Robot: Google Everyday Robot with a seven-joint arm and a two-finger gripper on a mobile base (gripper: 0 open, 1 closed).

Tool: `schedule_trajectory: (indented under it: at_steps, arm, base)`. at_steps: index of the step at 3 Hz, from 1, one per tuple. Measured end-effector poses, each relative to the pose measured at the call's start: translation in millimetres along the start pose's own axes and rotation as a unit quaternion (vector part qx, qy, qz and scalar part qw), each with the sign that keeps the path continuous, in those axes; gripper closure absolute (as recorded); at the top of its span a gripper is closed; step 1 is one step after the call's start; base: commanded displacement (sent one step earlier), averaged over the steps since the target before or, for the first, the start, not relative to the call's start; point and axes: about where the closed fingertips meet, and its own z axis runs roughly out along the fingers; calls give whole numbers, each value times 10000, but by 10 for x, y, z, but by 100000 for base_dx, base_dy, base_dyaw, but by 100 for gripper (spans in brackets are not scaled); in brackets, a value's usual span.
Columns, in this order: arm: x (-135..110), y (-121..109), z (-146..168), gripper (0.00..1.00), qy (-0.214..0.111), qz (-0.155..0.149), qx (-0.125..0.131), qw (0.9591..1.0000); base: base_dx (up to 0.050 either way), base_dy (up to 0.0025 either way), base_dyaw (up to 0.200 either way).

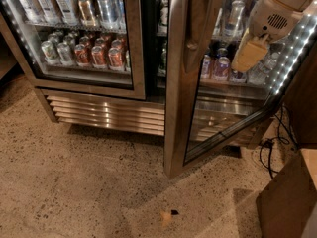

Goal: Close right fridge door

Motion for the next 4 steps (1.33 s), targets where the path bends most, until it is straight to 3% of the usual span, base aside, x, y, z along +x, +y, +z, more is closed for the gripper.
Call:
schedule_trajectory:
  at_steps: [1, 4]
  arm:
    - [0, 0, 0, 100, 0, 0, 0, 10000]
    - [0, 0, 0, 100, 0, 0, 0, 10000]
  base:
    - [4015, 256, 11411]
    - [4986, -2, 33]
